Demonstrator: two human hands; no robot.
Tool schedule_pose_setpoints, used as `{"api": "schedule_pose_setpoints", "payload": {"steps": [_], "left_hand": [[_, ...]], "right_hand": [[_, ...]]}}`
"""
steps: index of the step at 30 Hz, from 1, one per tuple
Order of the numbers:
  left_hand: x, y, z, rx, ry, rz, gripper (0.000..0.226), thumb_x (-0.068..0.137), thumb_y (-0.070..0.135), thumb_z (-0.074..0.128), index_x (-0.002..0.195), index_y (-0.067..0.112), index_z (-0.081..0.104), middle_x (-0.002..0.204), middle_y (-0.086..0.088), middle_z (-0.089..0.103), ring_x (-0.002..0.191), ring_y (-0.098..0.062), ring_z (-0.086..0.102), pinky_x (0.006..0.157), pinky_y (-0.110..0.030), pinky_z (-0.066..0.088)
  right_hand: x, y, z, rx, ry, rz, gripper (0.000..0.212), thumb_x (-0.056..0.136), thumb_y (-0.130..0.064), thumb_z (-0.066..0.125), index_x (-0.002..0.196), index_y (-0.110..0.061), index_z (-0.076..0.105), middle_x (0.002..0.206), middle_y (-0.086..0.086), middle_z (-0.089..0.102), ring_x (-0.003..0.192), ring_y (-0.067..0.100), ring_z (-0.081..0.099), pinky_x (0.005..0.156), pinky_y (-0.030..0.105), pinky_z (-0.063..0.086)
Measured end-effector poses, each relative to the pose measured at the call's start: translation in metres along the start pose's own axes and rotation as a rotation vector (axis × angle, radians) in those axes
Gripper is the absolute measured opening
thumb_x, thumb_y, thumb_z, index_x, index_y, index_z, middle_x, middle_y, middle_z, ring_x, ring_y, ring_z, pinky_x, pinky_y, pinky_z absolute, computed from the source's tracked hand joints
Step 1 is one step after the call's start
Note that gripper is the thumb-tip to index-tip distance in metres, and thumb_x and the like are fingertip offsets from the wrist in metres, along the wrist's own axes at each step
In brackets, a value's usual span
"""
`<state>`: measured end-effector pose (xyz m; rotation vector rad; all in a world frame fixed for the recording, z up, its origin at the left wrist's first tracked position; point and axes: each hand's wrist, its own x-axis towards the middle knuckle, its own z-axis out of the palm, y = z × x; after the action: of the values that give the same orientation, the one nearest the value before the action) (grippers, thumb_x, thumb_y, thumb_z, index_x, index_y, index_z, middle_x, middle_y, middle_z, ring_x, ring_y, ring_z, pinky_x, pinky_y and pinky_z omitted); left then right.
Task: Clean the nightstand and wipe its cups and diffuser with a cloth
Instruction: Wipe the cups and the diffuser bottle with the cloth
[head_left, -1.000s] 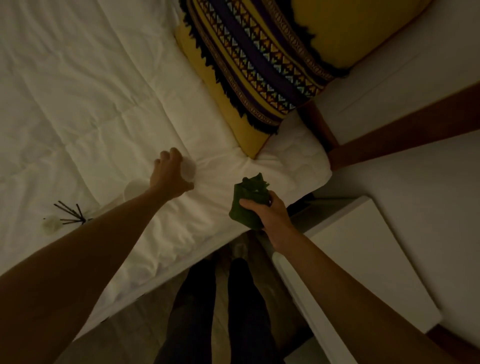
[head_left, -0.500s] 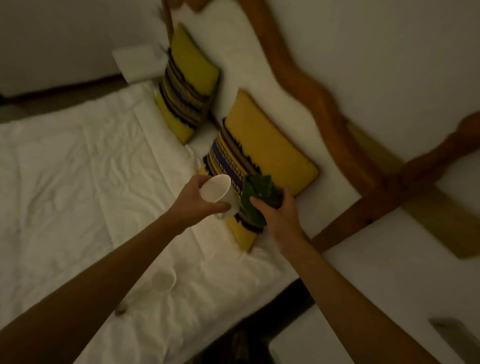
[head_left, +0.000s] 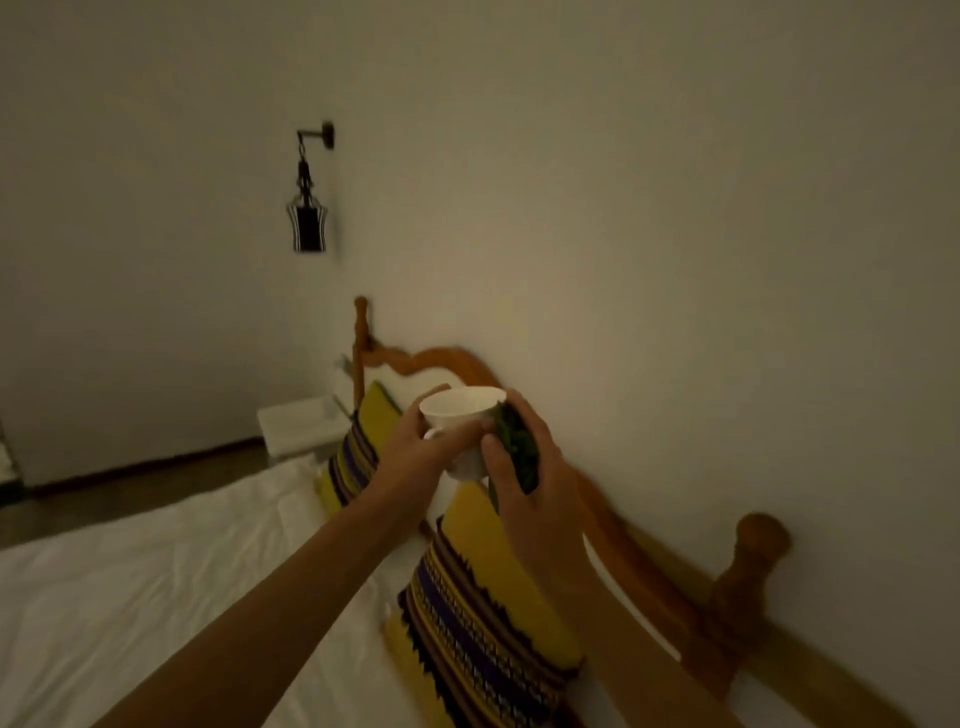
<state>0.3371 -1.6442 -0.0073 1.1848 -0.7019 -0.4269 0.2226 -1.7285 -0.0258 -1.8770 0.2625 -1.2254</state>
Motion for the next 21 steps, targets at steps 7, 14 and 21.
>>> {"api": "schedule_pose_setpoints", "payload": {"steps": [7,14,21], "left_hand": [[0.011,0.068,0.020,-0.002,-0.183,0.046,0.062,0.063,0.042,0.085,0.118,0.018,0.067,0.110,-0.001,0.075,0.102,-0.018,0.071,0.078,-0.029,0.059],[0.024,0.132,0.024,0.050,-0.354,0.104,0.077,0.064,0.033,0.088,0.133,0.024,0.055,0.125,-0.006,0.065,0.114,-0.025,0.064,0.086,-0.039,0.059],[0.035,0.161,0.040,0.122,-0.270,0.270,0.063,0.074,0.042,0.081,0.122,0.008,0.057,0.116,-0.017,0.065,0.111,-0.036,0.064,0.095,-0.050,0.055]], "right_hand": [[0.035,-0.057,0.002,0.141,0.143,-0.042,0.059,0.095,-0.056,0.051,0.149,-0.035,0.042,0.151,-0.013,0.047,0.135,0.004,0.047,0.102,0.025,0.051],[0.098,-0.091,-0.022,0.460,0.130,0.240,0.025,0.101,-0.050,0.045,0.116,-0.045,0.065,0.113,-0.002,0.072,0.104,0.020,0.069,0.077,0.033,0.059],[0.098,-0.108,0.000,0.340,0.253,0.045,0.041,0.099,-0.056,0.043,0.138,-0.047,0.050,0.136,-0.009,0.059,0.122,0.014,0.059,0.095,0.033,0.057]]}}
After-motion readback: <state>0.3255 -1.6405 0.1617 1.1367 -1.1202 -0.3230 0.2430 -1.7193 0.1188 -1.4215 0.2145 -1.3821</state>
